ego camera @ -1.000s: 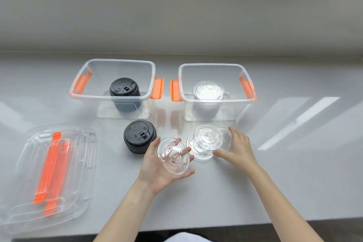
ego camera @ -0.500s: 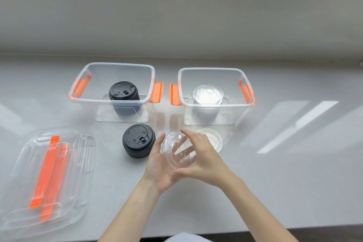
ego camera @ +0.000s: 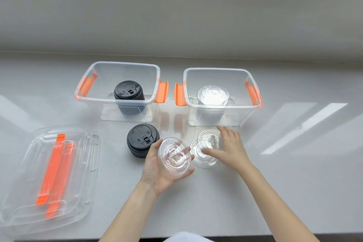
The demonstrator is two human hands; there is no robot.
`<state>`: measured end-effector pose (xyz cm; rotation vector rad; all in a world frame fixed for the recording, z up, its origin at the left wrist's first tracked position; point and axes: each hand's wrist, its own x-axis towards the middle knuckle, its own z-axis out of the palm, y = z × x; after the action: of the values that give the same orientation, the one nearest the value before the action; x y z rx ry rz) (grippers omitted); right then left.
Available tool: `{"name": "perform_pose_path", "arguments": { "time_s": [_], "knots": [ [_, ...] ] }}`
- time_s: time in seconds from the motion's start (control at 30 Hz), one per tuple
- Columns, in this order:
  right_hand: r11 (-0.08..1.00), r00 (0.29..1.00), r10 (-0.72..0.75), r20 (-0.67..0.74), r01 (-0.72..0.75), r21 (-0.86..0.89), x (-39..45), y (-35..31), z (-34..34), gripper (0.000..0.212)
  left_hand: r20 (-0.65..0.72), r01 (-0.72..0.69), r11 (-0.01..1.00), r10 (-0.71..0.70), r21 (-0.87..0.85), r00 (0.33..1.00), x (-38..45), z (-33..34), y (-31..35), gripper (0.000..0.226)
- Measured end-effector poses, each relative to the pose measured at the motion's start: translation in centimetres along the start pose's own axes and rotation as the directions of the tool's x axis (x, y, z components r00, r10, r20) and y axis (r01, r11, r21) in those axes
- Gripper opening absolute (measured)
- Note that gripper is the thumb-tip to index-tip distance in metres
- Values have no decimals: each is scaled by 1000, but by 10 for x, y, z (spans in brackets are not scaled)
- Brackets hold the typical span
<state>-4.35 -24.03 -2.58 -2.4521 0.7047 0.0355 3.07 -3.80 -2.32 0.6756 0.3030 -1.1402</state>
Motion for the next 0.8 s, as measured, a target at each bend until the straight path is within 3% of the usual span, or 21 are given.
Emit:
{"name": "perform_pose_path", "arguments": {
  "time_s": [0.1,0.23,0.4,0.53,0.7,0.8],
  "knots": [
    [997,999,8,31,-6,-76,3,6,9,97,-4,-1,1000,1,7,1000,0,0,0,46],
    [994,996,-74,-43,71,-88,-2,-1,8,93,-17,-4,1000,4,11,1000,3,0,2,48],
    [944,964,-253,-86,266,197,-21,-42,-7,94,10,5,999,-4,-48,1000,2,6,3,48],
    [897,931,-363,-29,358,258,-36,-67,2,92,104,38,990,-23,-137,994,1,14,1,53],
    [888,924,-381,33,355,291,-43,-72,12,93,145,36,990,-16,-136,989,-3,13,-1,50],
    [888,948,-302,97,243,390,-39,-61,10,100,98,11,993,0,-115,995,-4,7,0,47]
  ]
}}
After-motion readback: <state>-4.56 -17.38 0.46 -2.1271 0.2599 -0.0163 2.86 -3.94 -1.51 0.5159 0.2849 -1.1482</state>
